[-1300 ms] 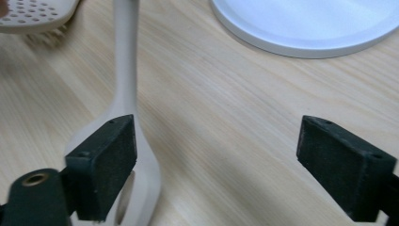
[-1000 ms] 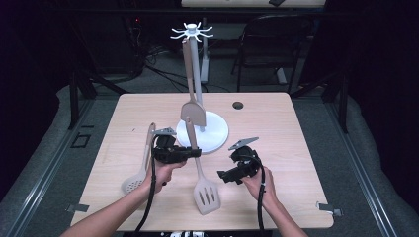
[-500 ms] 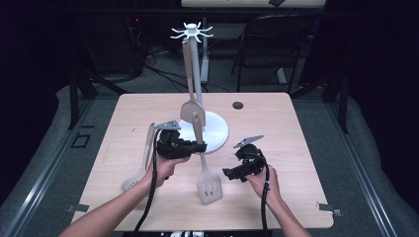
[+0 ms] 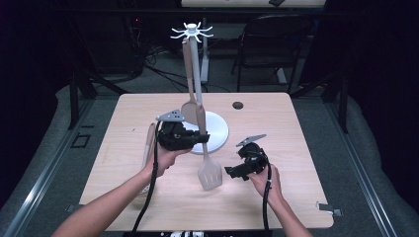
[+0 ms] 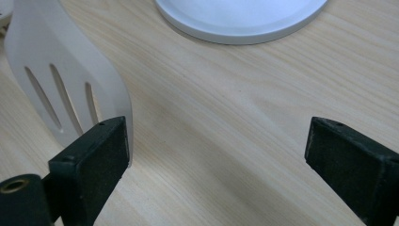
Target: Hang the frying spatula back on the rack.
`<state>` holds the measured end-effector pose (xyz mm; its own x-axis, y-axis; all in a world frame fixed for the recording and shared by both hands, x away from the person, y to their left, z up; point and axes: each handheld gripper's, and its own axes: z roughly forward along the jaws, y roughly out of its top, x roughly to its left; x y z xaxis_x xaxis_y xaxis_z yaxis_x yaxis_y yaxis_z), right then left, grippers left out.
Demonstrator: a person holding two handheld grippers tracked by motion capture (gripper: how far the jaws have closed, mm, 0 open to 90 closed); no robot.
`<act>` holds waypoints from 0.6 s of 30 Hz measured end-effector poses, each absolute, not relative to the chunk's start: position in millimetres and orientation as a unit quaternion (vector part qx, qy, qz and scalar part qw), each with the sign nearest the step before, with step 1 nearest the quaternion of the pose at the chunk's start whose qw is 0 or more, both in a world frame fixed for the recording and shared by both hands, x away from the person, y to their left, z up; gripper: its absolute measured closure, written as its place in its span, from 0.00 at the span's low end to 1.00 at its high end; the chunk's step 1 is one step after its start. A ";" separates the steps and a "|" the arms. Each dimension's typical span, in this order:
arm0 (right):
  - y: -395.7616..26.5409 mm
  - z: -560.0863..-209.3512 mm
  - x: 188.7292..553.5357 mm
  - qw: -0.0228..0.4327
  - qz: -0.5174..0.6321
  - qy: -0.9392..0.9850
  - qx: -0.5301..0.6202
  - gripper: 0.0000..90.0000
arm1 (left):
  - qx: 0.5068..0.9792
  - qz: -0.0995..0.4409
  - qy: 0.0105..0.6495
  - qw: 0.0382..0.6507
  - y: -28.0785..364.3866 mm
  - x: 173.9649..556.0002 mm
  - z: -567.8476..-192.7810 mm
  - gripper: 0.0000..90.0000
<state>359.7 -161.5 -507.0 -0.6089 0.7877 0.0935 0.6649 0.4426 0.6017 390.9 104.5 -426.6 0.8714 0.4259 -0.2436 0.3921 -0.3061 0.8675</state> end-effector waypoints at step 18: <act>-162.5 -509.0 362.0 0.100 0.307 0.843 0.431 0.07 | 0.823 0.059 0.232 0.516 91.8 411.3 -393.2 0.86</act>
<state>362.0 -162.5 -509.0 -0.6084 0.7878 0.0956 0.6649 0.4402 0.6035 411.3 91.8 -393.2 0.8856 0.4424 -0.1414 0.3202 -0.3610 0.8759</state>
